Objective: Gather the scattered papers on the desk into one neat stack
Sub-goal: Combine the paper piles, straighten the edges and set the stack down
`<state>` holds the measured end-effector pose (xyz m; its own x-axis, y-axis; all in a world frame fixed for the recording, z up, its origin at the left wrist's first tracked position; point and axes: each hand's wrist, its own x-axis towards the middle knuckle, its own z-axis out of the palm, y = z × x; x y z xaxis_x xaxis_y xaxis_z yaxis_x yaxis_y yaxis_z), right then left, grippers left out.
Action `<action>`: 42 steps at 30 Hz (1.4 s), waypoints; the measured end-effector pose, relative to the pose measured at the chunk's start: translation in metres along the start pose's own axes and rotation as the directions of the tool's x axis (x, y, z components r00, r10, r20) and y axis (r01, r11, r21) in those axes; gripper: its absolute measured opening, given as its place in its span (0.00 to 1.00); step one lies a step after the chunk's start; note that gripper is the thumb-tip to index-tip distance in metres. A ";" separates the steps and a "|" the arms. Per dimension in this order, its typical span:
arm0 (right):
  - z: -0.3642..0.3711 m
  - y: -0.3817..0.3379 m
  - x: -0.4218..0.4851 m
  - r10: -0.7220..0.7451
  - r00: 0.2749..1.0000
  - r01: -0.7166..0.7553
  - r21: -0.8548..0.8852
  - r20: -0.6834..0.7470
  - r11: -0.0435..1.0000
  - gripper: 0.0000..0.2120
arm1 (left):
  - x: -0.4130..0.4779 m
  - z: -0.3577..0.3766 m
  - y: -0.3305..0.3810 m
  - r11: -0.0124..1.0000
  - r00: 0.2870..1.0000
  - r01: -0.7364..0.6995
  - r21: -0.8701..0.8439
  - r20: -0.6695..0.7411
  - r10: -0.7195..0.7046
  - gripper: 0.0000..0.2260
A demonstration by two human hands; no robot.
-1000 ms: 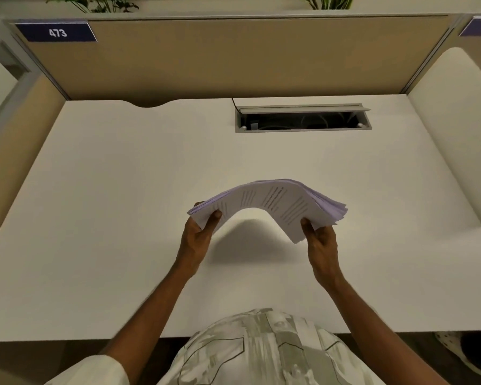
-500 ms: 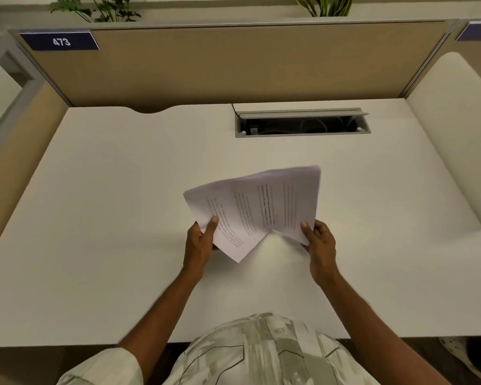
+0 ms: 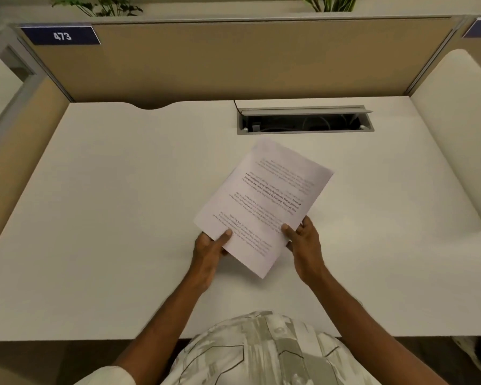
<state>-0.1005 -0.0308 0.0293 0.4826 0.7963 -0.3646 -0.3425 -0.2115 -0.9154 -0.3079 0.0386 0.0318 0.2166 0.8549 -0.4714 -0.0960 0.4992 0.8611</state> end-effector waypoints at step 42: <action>-0.024 0.018 0.003 0.072 0.996 -0.070 0.034 -0.059 0.997 0.14 | 0.007 0.043 0.019 0.974 0.994 0.006 -0.224 -0.109 -0.031 0.16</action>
<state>-0.0861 -0.0457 0.0082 0.5036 0.7439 -0.4393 -0.4025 -0.2479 -0.8812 -0.2662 0.0476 0.0535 0.1118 0.8493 -0.5159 -0.3103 0.5230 0.7938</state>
